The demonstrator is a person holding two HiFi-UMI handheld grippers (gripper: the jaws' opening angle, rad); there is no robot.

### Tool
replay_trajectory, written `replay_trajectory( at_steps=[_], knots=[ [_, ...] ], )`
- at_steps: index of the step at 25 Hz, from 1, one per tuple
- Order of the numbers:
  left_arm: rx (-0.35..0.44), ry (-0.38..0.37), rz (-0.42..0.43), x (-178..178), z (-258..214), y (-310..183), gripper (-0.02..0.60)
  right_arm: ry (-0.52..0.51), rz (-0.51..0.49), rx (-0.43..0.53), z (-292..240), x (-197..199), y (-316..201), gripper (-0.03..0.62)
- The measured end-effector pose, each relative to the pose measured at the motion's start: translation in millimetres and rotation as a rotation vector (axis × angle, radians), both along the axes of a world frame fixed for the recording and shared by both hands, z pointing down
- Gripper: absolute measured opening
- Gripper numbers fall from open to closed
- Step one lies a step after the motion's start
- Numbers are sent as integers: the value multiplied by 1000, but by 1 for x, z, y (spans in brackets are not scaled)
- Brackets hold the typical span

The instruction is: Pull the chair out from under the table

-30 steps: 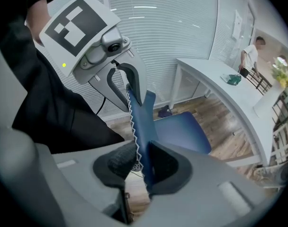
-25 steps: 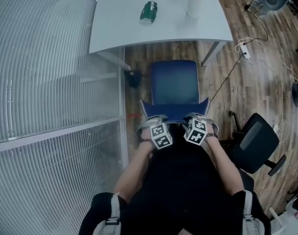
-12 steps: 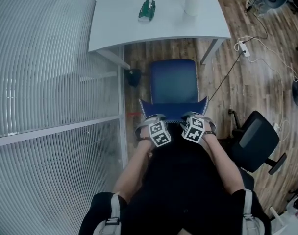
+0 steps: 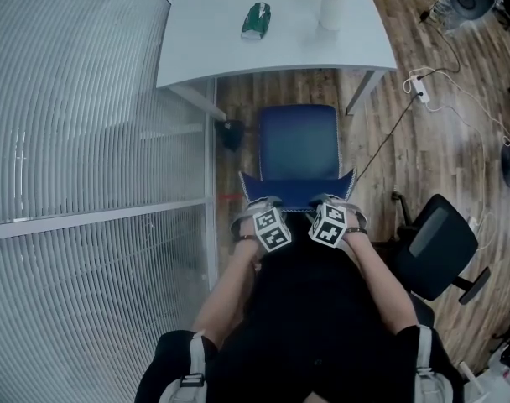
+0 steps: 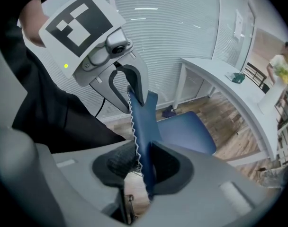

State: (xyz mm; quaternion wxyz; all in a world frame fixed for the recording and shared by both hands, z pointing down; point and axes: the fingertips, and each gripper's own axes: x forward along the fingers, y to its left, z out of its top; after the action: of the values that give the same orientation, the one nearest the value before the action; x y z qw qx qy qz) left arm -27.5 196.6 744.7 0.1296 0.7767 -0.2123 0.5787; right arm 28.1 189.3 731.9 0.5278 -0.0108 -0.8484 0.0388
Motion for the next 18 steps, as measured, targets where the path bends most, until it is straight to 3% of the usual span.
replay_trajectory(
  at_steps=[6, 12, 18],
  knots=[
    [35, -25, -4, -1, -1, -2, 143, 0, -35, 46, -5, 1, -2, 120],
    [50, 72, 12, 10, -27, -8, 167, -43, -33, 15, -24, 8, -8, 118],
    [168, 72, 25, 14, -73, -39, 167, -80, 1, 109, -60, 20, -46, 107]
  ],
)
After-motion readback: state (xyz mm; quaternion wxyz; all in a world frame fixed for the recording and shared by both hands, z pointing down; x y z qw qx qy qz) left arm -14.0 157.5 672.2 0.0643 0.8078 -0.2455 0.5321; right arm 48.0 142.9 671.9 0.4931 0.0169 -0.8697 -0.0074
